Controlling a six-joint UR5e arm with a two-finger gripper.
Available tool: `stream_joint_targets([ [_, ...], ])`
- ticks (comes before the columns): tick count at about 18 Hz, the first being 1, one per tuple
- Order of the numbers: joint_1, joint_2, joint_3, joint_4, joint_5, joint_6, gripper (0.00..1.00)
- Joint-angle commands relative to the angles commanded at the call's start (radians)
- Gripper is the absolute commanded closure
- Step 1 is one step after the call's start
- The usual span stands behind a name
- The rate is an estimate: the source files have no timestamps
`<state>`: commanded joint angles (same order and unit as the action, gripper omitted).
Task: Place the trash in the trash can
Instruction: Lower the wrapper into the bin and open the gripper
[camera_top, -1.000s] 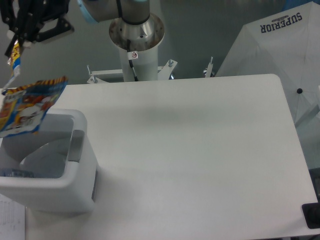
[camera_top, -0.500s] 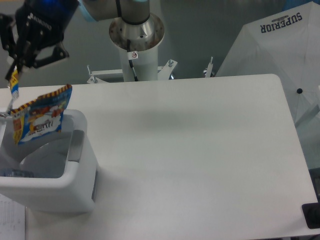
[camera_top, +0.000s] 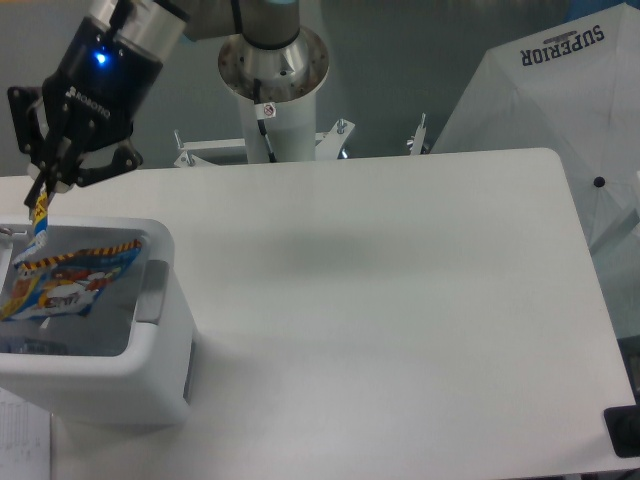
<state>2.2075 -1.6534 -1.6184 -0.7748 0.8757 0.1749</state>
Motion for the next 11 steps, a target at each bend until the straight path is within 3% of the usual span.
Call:
stream_joint_targets([
  [5, -0.043, -0.080, -0.009, 0.035, 0.094, 0.003, 0.86],
  [9, -0.060, -0.098, -0.014, 0.038, 0.106, 0.003, 0.85],
  [11, -0.061, -0.109, -0.014, 0.040, 0.106, 0.005, 0.71],
])
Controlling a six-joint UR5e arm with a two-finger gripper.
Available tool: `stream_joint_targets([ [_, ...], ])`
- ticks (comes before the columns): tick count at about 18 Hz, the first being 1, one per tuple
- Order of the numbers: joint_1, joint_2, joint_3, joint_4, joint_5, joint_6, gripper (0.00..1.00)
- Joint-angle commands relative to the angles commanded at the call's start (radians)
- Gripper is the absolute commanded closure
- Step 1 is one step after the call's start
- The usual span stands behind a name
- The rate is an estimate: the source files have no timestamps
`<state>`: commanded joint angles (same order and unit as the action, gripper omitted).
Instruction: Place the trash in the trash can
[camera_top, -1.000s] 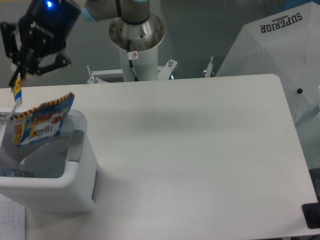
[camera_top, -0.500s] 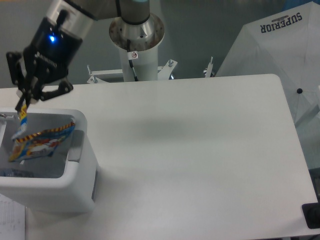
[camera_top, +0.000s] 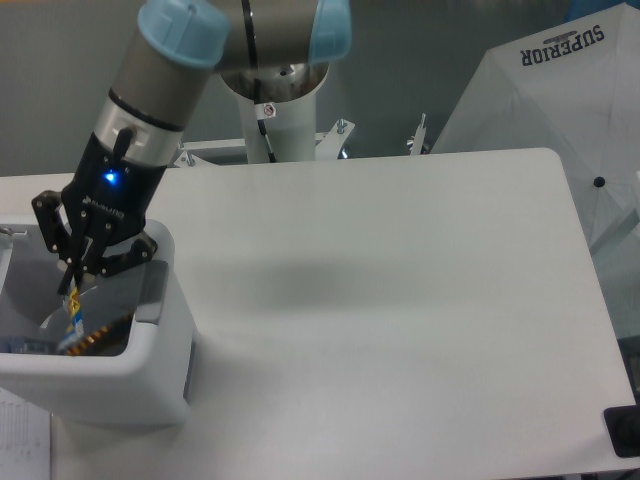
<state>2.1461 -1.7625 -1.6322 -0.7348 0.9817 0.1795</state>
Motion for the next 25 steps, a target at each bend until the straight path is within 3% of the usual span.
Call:
stream_joint_targets([
  [2, 0.000, 0.001, 0.000, -0.002, 0.000, 0.000, 0.65],
  [3, 0.000, 0.005, 0.005, -0.002, 0.002, 0.003, 0.51],
  [5, 0.002, 0.017, 0.015, -0.002, 0.020, 0.041, 0.00],
  [12, 0.009, 0.047, 0.026, -0.003, 0.089, 0.046, 0.00],
  [16, 0.118, 0.060, 0.038, -0.005, 0.091, 0.037, 0.00],
  [19, 0.149, 0.067, 0.049, -0.005, 0.092, 0.038, 0.00],
  [21, 0.161, 0.077, 0.077, -0.005, 0.113, 0.052, 0.00],
  [23, 0.245, 0.078, 0.112, -0.003, 0.144, 0.057, 0.00],
  [25, 0.308, 0.045, 0.196, -0.008, 0.150, 0.113, 0.00],
])
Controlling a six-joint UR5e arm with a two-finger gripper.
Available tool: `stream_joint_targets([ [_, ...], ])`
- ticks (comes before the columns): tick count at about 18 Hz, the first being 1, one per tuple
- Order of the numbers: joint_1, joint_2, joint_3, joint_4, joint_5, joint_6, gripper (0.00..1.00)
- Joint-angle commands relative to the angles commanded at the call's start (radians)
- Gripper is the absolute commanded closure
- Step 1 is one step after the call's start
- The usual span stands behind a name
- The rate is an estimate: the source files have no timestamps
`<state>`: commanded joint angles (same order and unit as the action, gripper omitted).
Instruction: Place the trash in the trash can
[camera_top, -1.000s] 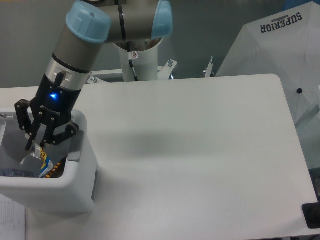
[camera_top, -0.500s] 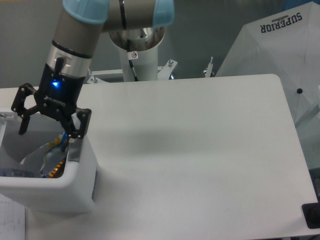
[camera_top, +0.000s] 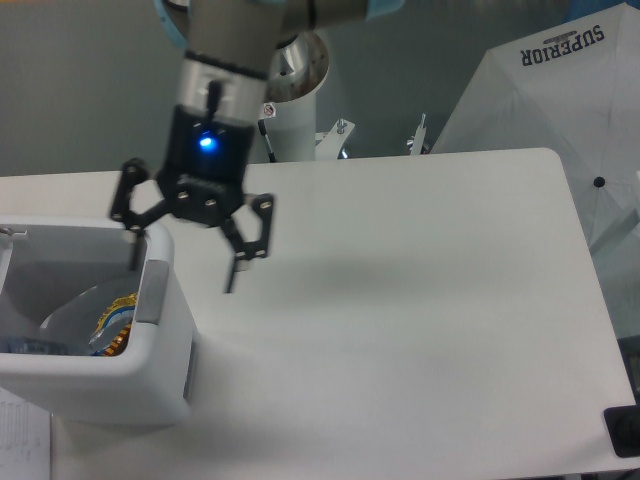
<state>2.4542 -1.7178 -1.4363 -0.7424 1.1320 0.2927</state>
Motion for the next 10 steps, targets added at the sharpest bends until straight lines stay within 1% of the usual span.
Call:
stream_joint_targets([
  [1, 0.017, -0.023, 0.031, -0.008, 0.014, 0.022, 0.00],
  [3, 0.048, -0.028, 0.054, -0.023, 0.075, 0.046, 0.00],
  [4, 0.064, -0.026, 0.059, -0.035, 0.104, 0.081, 0.00],
  [5, 0.086, -0.023, 0.059, -0.049, 0.112, 0.182, 0.00],
  [7, 0.101, -0.019, 0.057, -0.099, 0.114, 0.322, 0.00],
  [8, 0.104, -0.019, 0.057, -0.119, 0.114, 0.350, 0.00],
  [10, 0.105, -0.019, 0.057, -0.124, 0.115, 0.362, 0.00],
])
